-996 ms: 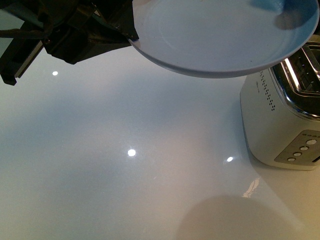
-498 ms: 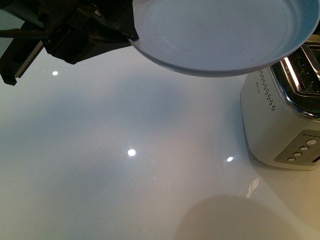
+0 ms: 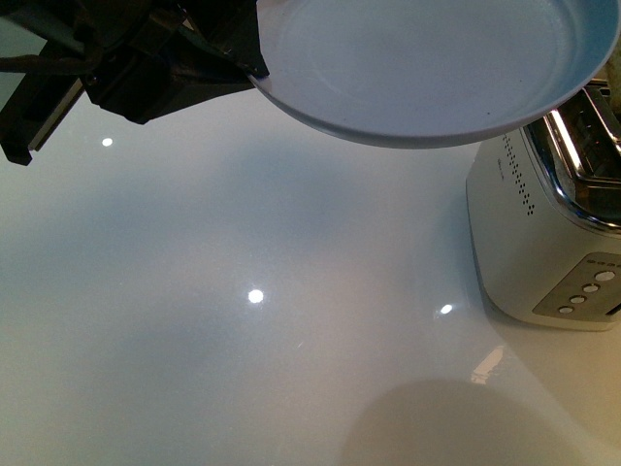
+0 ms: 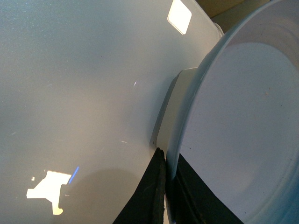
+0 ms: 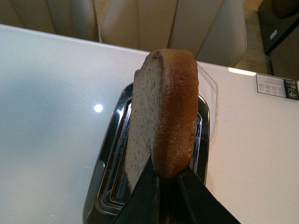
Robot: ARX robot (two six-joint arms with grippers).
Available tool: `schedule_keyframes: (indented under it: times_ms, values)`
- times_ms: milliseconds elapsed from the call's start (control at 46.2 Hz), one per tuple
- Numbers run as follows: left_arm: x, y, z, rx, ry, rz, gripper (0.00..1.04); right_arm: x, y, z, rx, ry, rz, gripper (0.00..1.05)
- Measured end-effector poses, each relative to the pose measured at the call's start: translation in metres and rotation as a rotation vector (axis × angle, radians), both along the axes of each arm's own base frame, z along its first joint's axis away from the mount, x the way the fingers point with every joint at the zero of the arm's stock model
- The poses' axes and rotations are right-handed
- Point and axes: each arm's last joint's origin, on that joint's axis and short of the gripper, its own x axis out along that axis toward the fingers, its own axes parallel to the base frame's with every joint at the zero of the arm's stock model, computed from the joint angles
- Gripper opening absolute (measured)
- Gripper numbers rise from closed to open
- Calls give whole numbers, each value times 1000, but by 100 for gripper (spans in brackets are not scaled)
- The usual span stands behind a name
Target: Left arm holds plate, right arm toasts bread
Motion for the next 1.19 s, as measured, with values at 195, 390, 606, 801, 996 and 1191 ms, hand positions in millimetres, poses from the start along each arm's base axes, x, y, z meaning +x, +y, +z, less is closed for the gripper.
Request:
schedule_keyframes:
  times_ms: [195,390,606,801,996,1191]
  values:
    - [0,0,0,0,0,0,3,3,5,-14,-7,23,-15,3]
    - [0,0,0,0,0,0,3,2,7,-24,1,43,-17,3]
    - [0,0,0,0,0,0,3,4,7,-32,-3,54,-28,3]
    - [0,0,0,0,0,0,3,11,7,-42,-8,67,-38,3]
    - [0,0,0,0,0,0,3,15,8,-53,-16,106,-42,3]
    - [0,0,0,0,0,0,3,19,12,-62,-21,132,-40,3]
